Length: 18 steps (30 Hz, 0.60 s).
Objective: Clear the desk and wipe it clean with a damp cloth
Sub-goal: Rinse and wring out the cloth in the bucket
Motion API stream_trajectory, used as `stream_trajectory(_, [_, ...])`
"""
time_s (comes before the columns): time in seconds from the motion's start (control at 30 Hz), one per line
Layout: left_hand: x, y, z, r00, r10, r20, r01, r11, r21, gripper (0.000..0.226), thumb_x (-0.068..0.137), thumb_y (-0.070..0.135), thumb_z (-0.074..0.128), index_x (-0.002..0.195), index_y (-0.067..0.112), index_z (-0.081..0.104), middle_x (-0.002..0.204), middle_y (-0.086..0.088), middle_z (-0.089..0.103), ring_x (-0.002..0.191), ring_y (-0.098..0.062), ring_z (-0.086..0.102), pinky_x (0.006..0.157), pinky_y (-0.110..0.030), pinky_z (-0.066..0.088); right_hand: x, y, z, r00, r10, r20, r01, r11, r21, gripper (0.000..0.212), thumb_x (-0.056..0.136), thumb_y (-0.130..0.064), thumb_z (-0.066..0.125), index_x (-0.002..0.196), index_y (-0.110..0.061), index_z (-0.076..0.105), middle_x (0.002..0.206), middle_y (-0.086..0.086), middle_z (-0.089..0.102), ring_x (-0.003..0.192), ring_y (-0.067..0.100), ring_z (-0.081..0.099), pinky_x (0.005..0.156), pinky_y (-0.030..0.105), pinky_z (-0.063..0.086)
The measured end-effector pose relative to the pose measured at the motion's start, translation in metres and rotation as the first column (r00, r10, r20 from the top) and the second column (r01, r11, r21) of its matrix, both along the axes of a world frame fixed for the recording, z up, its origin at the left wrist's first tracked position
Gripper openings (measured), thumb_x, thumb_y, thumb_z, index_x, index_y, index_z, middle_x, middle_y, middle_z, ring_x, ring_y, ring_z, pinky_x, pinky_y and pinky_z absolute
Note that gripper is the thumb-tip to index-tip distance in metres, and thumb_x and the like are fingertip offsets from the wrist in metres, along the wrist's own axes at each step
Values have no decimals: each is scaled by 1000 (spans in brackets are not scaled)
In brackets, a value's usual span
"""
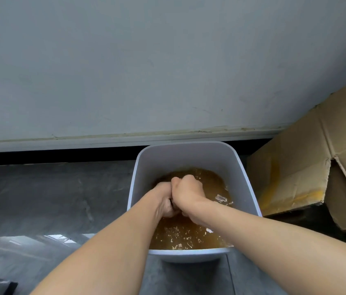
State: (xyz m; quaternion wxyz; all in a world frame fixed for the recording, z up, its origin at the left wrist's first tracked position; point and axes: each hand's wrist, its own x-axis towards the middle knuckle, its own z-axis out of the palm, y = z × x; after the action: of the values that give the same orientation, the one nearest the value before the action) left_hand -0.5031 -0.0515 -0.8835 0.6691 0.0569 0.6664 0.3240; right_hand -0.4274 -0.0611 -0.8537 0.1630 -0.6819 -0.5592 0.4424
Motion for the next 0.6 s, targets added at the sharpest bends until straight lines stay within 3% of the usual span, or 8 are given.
stream_trajectory(0.07, [0,1,3,996,-90,-7,90,996,13,37,96,13,45,59,12,51,48,-2,42,38,-13,43,37,-17,36,9,5,1,999,26,48,-29,997,67,36,100,-24,43,103,1,68,108,21,67,93,39,65,74,38,50])
stream_trajectory(0.17, [3,1,13,983,-174,-51,175,984,18,43,99,11,36,58,16,44,41,3,38,27,-7,35,34,-10,15,29,16,-1,983,83,163,-102,989,109,30,98,-18,48,104,4,67,111,26,66,100,41,63,73,33,41])
stream_trajectory(0.3, [0,-2,5,950,-224,-217,236,971,31,23,98,22,44,76,16,51,59,-1,48,38,-9,33,38,-12,17,39,22,-8,923,245,298,-273,960,57,39,106,-31,41,122,2,56,127,24,61,117,42,58,90,37,45])
stream_trajectory(0.37, [0,-1,-8,885,-223,-408,274,959,70,16,93,22,54,101,9,60,78,-8,61,50,-14,47,40,-16,28,38,20,-12,871,338,357,-360,933,-6,47,106,-37,43,134,1,46,137,25,51,122,41,56,96,39,45])
stream_trajectory(0.4, [2,0,-12,844,-222,-489,301,949,89,28,91,19,55,117,7,57,89,-12,64,58,-18,55,42,-20,36,38,19,-15,836,381,395,-395,917,-47,51,104,-34,49,139,0,38,143,25,42,125,42,54,99,40,44])
stream_trajectory(0.47, [3,-2,-21,670,-355,-652,468,884,0,56,94,19,56,145,8,36,128,-17,58,102,-30,63,74,-34,54,40,18,-21,763,446,468,-442,888,-125,60,99,-24,58,145,-2,27,147,23,32,130,42,49,104,43,42])
stream_trajectory(0.53, [3,-6,-28,403,-543,-737,629,749,-208,86,95,25,59,158,11,3,159,-19,24,144,-34,33,115,-42,34,40,18,-26,722,488,491,-463,868,-181,64,96,-12,58,149,-3,22,149,22,33,134,41,46,107,44,41])
stream_trajectory(0.6, [5,-9,-26,294,-617,-731,716,649,-260,82,96,18,56,158,9,3,162,-17,21,147,-30,29,118,-38,28,39,20,-30,716,520,466,-468,852,-234,64,97,-6,52,153,-2,21,152,22,37,138,38,43,110,41,39])
